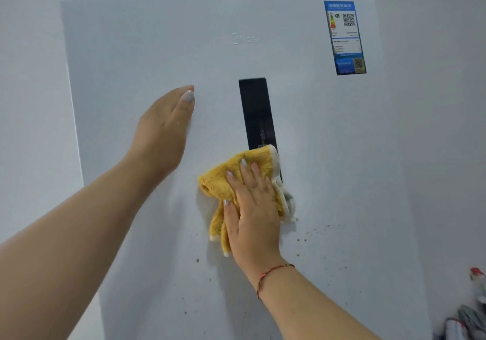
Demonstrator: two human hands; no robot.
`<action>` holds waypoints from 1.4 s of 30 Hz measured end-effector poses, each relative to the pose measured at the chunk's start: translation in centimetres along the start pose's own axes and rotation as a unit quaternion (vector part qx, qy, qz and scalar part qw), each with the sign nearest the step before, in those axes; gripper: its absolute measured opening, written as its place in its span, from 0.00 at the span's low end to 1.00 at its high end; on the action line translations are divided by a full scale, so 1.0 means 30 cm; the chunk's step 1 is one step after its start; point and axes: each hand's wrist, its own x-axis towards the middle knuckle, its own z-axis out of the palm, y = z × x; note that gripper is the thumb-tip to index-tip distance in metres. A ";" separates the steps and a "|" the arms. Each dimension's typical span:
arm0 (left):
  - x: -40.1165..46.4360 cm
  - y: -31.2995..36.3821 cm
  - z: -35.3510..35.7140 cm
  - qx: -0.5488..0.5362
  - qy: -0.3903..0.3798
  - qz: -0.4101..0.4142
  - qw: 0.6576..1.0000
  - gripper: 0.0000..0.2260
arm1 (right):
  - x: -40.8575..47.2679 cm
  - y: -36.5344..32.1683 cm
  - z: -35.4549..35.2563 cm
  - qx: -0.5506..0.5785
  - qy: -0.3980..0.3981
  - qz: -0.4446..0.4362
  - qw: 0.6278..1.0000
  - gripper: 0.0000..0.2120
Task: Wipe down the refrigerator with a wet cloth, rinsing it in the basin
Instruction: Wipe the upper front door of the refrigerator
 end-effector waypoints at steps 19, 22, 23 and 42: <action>-0.222 0.125 -0.096 -0.124 -0.211 0.006 0.970 0.17 | 0.182 -0.185 -0.386 0.771 -0.121 0.422 0.461 0.08; -0.269 0.169 -0.069 -0.062 -0.224 0.025 0.972 0.21 | 0.165 -0.202 -0.391 0.753 -0.148 0.435 0.471 0.16; -0.282 0.195 -0.060 -0.077 -0.225 -0.003 0.971 0.22 | 0.160 -0.207 -0.391 0.746 -0.154 0.433 0.481 0.18; -0.223 0.108 -0.168 -0.263 -0.302 -0.325 0.856 0.09 | 0.192 -0.136 -0.434 0.449 -0.310 0.387 0.743 0.10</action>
